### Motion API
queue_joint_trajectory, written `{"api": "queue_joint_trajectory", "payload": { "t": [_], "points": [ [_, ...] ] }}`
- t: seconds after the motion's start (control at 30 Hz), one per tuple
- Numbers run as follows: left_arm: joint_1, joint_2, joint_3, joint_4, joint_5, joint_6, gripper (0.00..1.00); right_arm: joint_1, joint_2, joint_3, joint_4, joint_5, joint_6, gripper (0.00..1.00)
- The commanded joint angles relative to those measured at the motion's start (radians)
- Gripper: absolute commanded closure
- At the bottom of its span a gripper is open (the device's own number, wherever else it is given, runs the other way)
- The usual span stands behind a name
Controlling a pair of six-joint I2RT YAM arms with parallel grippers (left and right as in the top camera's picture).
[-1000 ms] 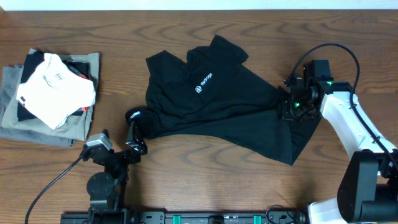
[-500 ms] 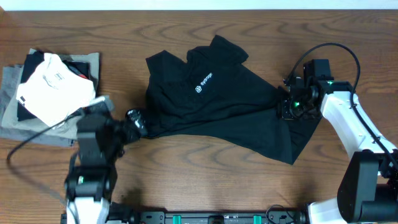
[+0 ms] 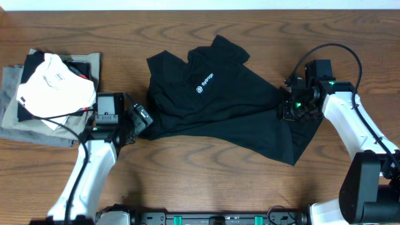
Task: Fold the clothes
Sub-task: 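Grasp the left corner of the black t-shirt with the left gripper, then lift the black t-shirt with both grippers and stretch it apart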
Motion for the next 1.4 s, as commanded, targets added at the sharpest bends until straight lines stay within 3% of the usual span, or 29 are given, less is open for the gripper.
{"api": "queue_joint_trajectory", "payload": {
  "t": [0.0, 0.27, 0.4, 0.53, 0.9, 0.97, 1.37],
  "points": [
    [0.005, 0.067, 0.021, 0.016, -0.051, -0.055, 0.02, 0.008, -0.017, 0.014, 0.002, -0.012, 0.013, 0.99],
    [0.005, 0.179, 0.021, 0.091, -0.045, -0.055, 0.09, 0.008, -0.017, 0.014, 0.002, -0.012, 0.013, 0.99],
    [0.005, 0.214, 0.021, 0.100, -0.045, -0.055, 0.20, 0.008, -0.017, 0.014, 0.001, -0.012, 0.013, 0.99],
    [0.005, 0.235, 0.021, 0.115, -0.045, -0.055, 0.24, 0.008, -0.017, 0.014, 0.002, -0.012, 0.013, 0.99],
    [0.005, 0.234, 0.021, 0.109, -0.045, -0.055, 0.87, 0.008, -0.017, 0.014, 0.001, -0.011, 0.043, 0.99],
    [0.005, 0.220, 0.021, 0.102, -0.044, -0.044, 0.94, 0.008, -0.020, 0.015, 0.005, -0.010, 0.069, 0.99],
    [0.005, -0.185, 0.028, -0.033, -0.042, 0.002, 0.94, 0.008, -0.239, 0.015, -0.016, 0.119, 0.203, 0.99]
  ]
}}
